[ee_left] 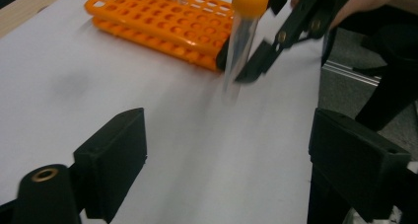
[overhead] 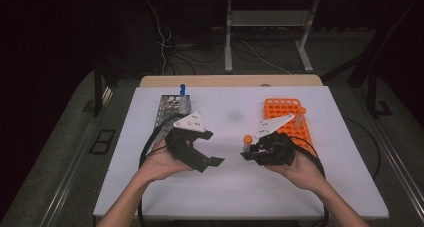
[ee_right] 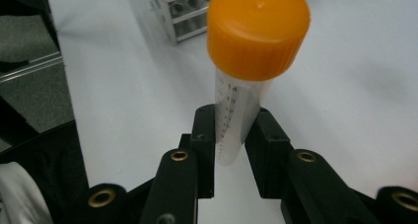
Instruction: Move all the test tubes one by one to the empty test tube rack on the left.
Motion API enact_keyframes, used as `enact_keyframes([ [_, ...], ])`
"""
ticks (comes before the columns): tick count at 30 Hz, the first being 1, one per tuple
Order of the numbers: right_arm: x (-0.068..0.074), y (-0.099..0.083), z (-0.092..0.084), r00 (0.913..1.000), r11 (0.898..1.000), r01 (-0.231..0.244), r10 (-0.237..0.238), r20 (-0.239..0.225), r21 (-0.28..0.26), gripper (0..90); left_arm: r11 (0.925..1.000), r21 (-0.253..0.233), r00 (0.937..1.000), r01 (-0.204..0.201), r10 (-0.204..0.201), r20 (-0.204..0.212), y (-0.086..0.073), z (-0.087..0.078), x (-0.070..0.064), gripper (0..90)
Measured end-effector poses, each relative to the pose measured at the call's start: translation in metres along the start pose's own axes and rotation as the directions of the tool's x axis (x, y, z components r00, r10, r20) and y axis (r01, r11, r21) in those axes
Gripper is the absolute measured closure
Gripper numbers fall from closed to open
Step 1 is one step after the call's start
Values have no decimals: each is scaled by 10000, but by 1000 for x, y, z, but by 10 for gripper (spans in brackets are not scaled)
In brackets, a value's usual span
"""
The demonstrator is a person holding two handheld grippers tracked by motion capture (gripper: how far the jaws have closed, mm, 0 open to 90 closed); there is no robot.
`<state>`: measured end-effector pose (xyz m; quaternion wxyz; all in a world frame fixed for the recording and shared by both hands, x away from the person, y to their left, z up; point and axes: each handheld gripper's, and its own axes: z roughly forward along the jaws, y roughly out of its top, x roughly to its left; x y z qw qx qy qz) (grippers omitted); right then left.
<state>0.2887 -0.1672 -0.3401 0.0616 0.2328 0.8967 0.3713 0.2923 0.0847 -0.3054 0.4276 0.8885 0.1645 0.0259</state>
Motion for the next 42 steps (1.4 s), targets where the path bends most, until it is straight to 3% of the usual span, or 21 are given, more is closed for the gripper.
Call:
enact_keyframes([
  [10,20,13,24,9962,9978,627,-613,-613,203,741,9982,323,9971,-499,479,584,14,12,-1,325],
  [19,28,25,35,9938,9975,702,-691,-871,99,740,9968,500,9956,-623,586,738,13,10,2,683],
  [22,28,28,37,9938,9981,614,-611,-924,5,732,9970,535,9961,-559,521,705,14,6,6,689],
  [35,19,22,26,9975,9983,159,-196,-678,-558,454,9992,373,9999,-133,136,-61,17,-24,32,691],
  [42,15,11,18,9980,9964,-271,224,-584,-809,191,9993,328,9982,182,-163,-574,15,-39,49,691],
])
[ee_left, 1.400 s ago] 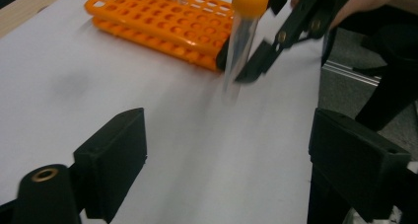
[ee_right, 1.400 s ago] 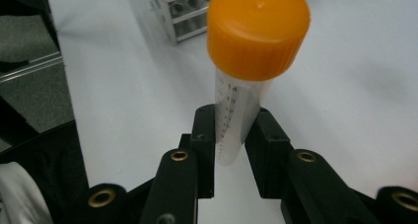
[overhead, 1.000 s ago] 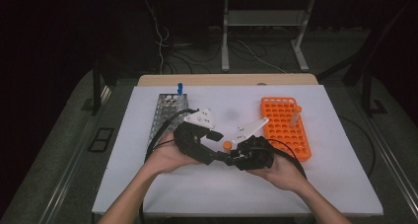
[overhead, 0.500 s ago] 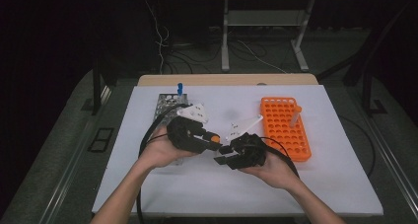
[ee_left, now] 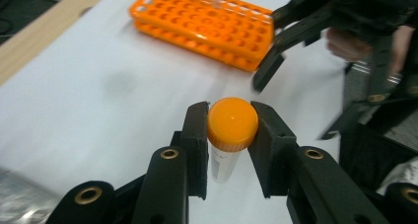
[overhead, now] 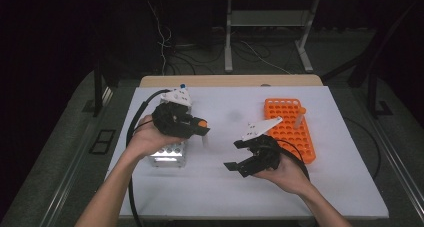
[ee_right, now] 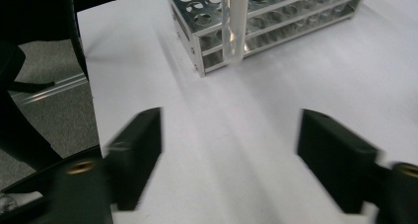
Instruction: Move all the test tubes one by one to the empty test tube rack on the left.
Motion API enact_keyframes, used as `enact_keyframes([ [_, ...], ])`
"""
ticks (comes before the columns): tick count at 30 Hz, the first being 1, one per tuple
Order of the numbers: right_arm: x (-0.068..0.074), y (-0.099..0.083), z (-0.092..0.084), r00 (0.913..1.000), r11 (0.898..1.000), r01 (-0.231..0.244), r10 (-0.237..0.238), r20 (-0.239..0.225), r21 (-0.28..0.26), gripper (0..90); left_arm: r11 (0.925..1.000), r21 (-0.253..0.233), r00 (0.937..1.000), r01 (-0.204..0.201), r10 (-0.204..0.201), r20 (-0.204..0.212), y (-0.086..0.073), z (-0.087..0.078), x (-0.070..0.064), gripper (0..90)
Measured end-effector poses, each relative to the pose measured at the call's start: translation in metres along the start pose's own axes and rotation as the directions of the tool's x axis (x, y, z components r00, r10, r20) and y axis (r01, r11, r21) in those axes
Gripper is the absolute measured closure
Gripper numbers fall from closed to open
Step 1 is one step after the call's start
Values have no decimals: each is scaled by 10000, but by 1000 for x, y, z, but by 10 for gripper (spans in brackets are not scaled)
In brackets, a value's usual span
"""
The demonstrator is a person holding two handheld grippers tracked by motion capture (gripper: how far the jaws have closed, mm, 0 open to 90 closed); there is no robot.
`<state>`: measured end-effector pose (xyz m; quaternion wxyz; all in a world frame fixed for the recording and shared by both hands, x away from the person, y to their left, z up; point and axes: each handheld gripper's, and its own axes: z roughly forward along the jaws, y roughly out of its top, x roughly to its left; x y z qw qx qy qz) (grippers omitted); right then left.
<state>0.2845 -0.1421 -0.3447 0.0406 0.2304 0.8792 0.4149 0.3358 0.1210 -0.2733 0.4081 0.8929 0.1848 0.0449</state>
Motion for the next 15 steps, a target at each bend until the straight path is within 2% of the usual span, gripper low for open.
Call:
enact_keyframes([
  [2,-1,-3,-3,9999,9998,-158,158,-56,-73,114,9999,-39,9998,156,-156,-160,0,-4,5,691],
  [4,-1,-7,-7,9998,9996,-218,217,-41,-202,103,9997,-48,9992,259,-260,-303,-1,-8,11,692],
  [6,-3,-10,-12,9992,9986,-365,359,-166,-382,0,9994,-96,9985,337,-341,-429,-1,-11,15,692],
  [10,-6,-18,-21,9985,9965,-545,540,-85,-642,4,9990,-56,9965,441,-444,-702,-1,-17,23,691],
  [15,-9,-28,-31,9970,9944,-770,766,-87,-721,4,9979,-133,9932,637,-646,-970,-2,-24,33,692],
])
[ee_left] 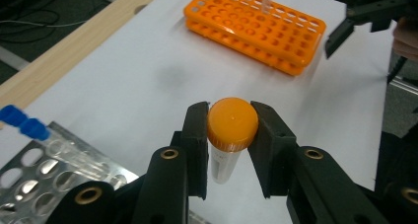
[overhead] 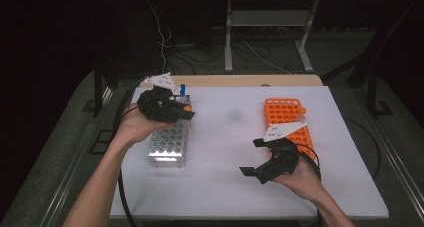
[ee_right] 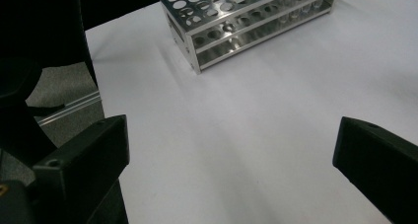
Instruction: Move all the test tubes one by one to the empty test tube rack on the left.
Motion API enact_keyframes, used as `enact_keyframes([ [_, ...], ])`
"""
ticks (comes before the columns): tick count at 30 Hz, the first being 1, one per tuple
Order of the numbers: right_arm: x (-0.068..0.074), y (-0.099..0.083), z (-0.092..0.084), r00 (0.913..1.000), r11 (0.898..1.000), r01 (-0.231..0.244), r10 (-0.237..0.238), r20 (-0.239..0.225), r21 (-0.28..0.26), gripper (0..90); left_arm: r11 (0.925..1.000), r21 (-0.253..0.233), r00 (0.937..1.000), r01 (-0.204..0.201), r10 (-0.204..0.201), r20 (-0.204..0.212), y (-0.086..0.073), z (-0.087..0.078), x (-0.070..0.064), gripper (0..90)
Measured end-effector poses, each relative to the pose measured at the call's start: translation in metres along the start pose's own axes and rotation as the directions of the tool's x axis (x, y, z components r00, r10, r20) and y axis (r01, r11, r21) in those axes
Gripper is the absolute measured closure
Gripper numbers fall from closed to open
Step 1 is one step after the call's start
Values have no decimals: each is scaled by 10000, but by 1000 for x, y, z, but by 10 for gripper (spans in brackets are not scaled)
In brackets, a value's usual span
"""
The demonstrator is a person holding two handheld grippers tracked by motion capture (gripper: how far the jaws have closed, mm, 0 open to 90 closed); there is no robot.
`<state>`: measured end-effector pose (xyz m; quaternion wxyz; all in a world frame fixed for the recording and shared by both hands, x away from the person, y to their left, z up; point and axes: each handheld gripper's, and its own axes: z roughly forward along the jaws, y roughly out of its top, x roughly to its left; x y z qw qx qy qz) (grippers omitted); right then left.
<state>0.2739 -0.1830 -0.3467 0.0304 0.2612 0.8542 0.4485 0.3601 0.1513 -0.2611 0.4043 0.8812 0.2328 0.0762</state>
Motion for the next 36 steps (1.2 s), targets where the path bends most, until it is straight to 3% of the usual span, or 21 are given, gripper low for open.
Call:
enact_keyframes([
  [11,-5,-30,-24,9986,9981,-457,467,231,-417,4,9994,52,9971,336,-332,-687,-5,1,25,692],
  [23,-10,-66,-42,9920,9913,-1066,1114,597,-777,4,9976,199,9880,664,-629,-1411,-12,14,50,693],
  [36,-13,-90,-55,9842,9849,-1489,1563,830,-882,4,9937,381,9822,1053,-979,-1605,-24,38,72,693],
])
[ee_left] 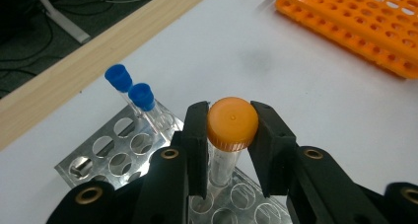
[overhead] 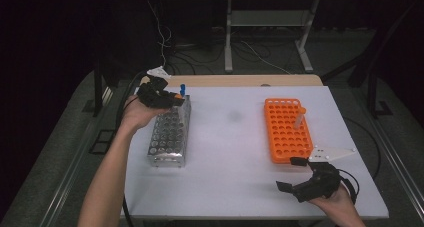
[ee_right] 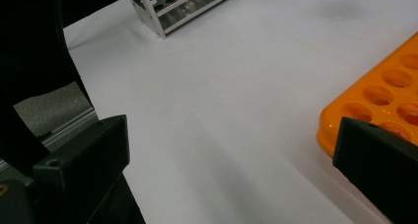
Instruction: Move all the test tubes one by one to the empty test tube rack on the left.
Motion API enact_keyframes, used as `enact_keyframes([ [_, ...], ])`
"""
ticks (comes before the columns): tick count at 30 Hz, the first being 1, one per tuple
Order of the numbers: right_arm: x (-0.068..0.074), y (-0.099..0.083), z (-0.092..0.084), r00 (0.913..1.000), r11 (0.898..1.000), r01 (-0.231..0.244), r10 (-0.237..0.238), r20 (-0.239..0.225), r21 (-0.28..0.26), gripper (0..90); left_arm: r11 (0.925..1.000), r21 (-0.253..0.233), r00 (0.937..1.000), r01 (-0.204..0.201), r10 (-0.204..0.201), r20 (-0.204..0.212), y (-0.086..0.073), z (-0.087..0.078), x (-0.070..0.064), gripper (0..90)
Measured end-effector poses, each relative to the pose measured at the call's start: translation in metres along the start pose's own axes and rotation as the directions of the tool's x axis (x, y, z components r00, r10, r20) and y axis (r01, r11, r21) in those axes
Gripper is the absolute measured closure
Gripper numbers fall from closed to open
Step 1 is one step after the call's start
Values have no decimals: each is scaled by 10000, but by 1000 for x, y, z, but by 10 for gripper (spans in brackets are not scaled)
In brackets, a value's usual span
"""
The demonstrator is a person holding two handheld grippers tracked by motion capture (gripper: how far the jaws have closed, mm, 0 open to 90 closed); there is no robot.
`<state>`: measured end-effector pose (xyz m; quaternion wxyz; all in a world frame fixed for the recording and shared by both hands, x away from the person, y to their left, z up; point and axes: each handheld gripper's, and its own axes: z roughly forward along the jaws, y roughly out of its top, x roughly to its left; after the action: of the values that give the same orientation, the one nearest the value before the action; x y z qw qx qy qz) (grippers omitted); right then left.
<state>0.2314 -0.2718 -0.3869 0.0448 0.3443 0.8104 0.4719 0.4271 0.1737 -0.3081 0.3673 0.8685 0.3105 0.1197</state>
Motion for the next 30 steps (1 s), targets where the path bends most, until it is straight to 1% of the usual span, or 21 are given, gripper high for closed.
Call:
enact_keyframes([
  [6,-2,1,-2,10000,10000,-37,37,53,-39,4,9993,211,9994,321,-324,142,-12,16,4,691],
  [11,-4,2,-4,9999,9999,-55,57,125,-97,4,9971,128,9962,756,-761,434,-19,20,8,673],
  [13,-5,3,-4,9999,9999,-79,81,140,-120,4,9958,140,9946,908,-914,493,-21,19,7,577],
  [14,-6,3,-4,9998,9999,-110,112,156,-98,4,9952,110,9937,972,-977,551,-21,18,7,553],
  [17,-8,5,-5,9996,9999,-133,134,238,-42,4,9939,3,9930,1102,-1101,430,-22,14,4,452],
  [19,-10,6,-6,9995,9999,-129,129,290,-25,4,9932,-73,9919,1165,-1160,527,-23,10,1,421],
  [20,-11,6,-6,9994,9999,-161,161,312,-15,4,9925,-76,9913,1218,-1212,519,-24,8,-1,389],
  [26,-23,9,-7,9979,9995,-309,303,577,101,4,9920,-307,9906,1223,-1201,651,-27,-3,-14,252],
  [29,-31,10,-6,9964,9990,-401,386,754,189,4,9923,-393,9909,1174,-1144,710,-28,-8,-22,163],
  [30,-34,11,-6,9958,9989,-415,394,822,239,4,9928,-411,9909,1123,-1088,792,-29,-10,-25,135],
])
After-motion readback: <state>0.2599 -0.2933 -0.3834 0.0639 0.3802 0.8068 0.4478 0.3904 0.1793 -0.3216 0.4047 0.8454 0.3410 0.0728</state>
